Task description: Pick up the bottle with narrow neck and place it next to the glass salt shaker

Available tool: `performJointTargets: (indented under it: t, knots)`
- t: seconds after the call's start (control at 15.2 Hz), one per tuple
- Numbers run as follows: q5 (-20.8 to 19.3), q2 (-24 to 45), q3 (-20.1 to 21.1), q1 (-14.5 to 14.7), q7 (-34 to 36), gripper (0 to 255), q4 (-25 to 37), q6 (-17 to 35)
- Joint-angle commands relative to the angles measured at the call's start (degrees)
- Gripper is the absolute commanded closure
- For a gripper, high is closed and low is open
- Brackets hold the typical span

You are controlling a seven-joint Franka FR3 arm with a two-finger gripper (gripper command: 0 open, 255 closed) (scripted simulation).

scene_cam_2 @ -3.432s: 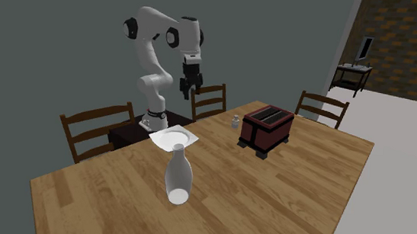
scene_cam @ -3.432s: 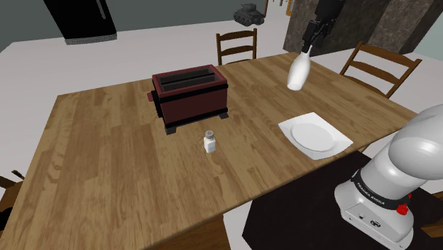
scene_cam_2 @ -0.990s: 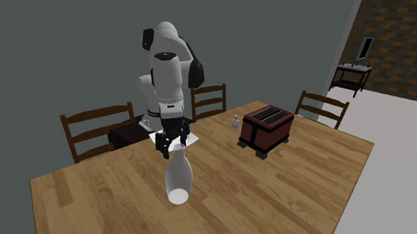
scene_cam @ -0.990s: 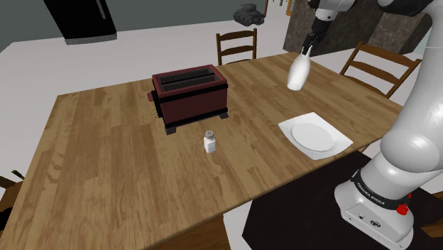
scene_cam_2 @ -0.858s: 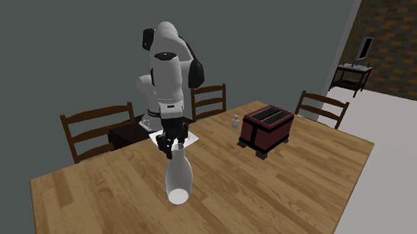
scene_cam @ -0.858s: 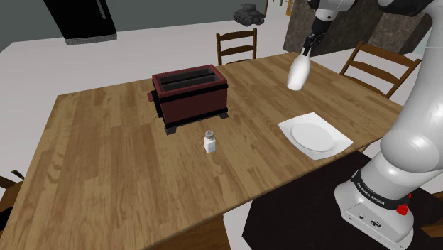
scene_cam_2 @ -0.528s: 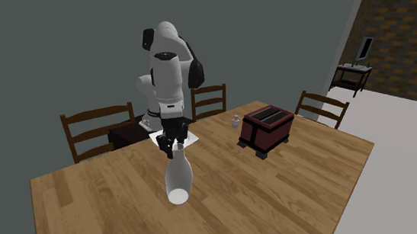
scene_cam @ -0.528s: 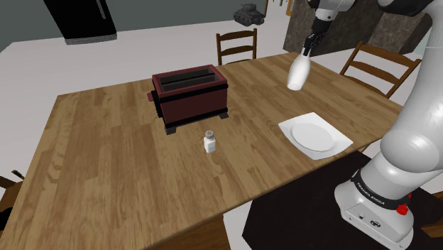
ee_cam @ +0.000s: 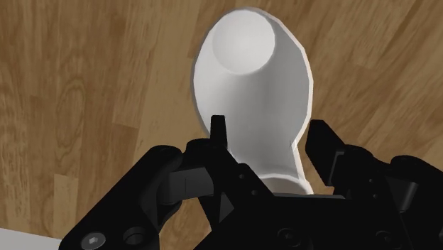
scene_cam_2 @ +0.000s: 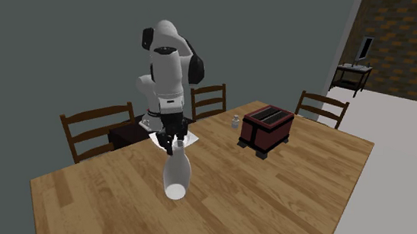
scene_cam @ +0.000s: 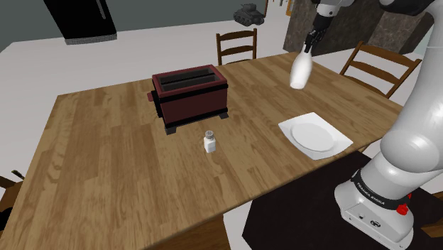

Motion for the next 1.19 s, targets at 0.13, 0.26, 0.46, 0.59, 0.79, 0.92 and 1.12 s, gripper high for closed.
performJointTargets:
  t: [0.13, 0.26, 0.46, 0.59, 0.79, 0.92, 1.12]
  knots:
    - [-0.5, -0.7, -0.2, 0.0, 0.5, 255, 2.1, -2.7]
    - [-0.7, -0.9, -0.3, 0.0, 0.7, 255, 3.3, -4.1]
    - [-0.9, -1.1, -0.4, -0.2, 1.1, 255, 5.3, -6.2]
    - [-1.1, -1.2, -0.5, -0.3, 1.2, 255, 6.7, -7.7]
    - [-1.2, -1.3, -0.6, -0.5, 1.5, 255, 9.0, -10.0]
    - [-1.2, -1.2, -0.6, -0.7, 1.7, 255, 10.7, -11.6]
    - [-1.2, -1.0, -0.7, -1.0, 1.9, 255, 13.3, -14.0]
